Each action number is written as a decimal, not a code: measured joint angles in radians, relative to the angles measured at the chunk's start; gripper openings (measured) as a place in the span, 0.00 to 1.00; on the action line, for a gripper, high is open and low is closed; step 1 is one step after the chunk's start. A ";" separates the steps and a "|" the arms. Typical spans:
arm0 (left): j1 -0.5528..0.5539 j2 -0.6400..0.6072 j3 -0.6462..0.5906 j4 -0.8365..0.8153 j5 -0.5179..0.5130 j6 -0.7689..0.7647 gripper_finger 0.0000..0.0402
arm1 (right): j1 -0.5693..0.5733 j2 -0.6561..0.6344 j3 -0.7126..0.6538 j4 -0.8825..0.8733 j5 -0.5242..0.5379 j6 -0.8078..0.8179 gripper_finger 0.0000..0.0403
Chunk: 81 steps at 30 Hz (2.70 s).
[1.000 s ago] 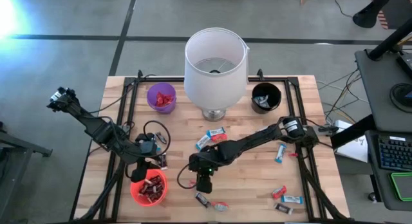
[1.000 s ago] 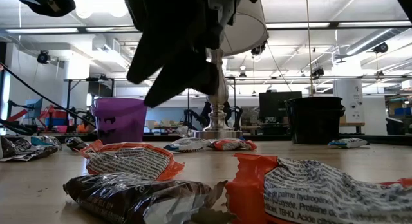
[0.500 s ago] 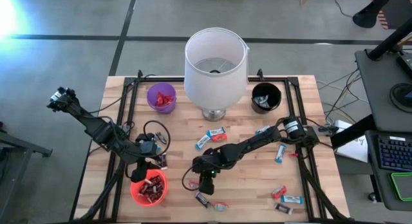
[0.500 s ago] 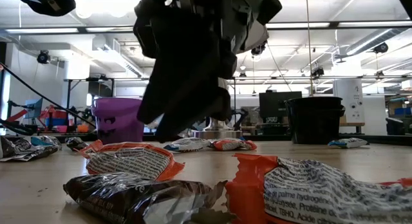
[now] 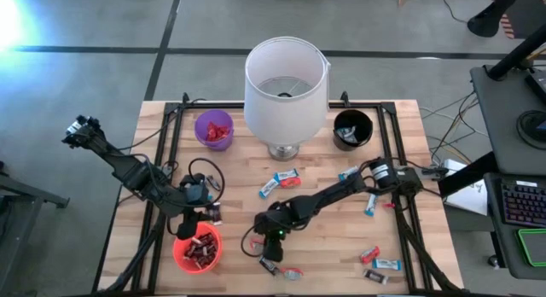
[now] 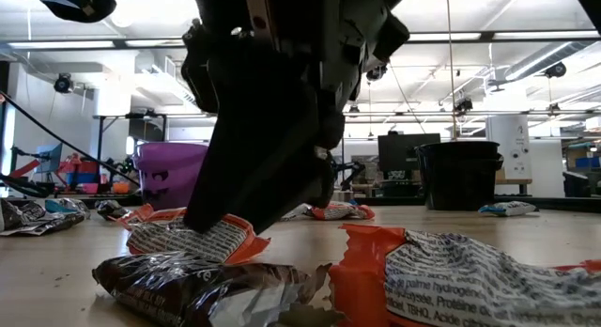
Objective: Sort candy
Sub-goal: Put the orange chocolate into the purple bucket
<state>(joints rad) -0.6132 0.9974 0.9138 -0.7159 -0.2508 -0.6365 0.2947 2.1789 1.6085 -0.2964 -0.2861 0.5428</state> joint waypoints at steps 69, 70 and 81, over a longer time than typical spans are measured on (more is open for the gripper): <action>0.018 0.161 0.000 0.113 -0.100 -0.056 0.49 | -0.102 -0.031 0.526 -0.362 0.132 -0.204 0.05; 0.018 0.164 0.000 0.114 -0.106 -0.046 0.49 | -0.102 -0.031 0.526 -0.363 0.132 -0.204 0.05; 0.020 0.154 0.000 0.166 -0.081 0.026 0.30 | -0.103 -0.031 0.526 -0.357 0.130 -0.190 0.06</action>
<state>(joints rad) -0.5934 1.1515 0.9138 -0.5495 -0.3319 -0.6109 0.1917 2.1475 2.1345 -0.6533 -0.1558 0.3526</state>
